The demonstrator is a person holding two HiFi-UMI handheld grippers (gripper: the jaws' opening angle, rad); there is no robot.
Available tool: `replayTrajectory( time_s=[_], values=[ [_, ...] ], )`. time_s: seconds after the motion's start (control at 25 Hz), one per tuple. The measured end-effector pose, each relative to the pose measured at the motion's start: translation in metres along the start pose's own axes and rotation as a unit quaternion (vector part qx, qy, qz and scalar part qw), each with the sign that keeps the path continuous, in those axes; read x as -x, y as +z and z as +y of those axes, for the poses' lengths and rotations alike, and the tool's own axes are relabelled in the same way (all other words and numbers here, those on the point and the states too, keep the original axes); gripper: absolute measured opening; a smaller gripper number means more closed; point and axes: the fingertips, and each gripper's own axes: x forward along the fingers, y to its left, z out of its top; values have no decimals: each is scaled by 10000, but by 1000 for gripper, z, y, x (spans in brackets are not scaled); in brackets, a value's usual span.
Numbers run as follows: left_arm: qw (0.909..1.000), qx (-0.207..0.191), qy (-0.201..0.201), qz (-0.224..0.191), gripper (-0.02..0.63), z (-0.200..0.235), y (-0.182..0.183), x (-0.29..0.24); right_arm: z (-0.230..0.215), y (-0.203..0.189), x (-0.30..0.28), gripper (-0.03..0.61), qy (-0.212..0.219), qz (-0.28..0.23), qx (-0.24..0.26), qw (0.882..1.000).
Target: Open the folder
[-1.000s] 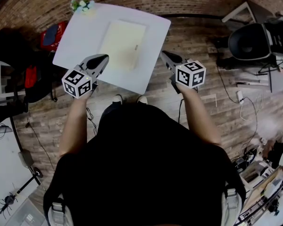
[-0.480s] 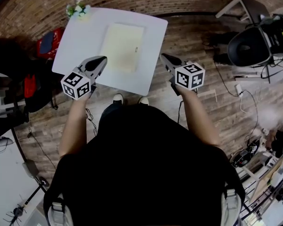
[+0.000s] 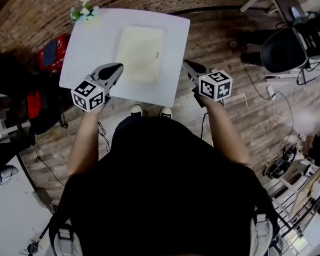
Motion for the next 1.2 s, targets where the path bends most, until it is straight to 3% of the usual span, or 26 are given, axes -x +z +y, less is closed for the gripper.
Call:
replayTrajectory(
  time_s=[0.52,1.2],
  values=[
    [9991,57,-394,119,12,29,-14,-13,9,-19,-25,23,-245,213,-194,9993],
    [9962,-231,-626,567,12,53,-45,-46,12,-49,-34,23,-505,458,-449,9967]
  ],
)
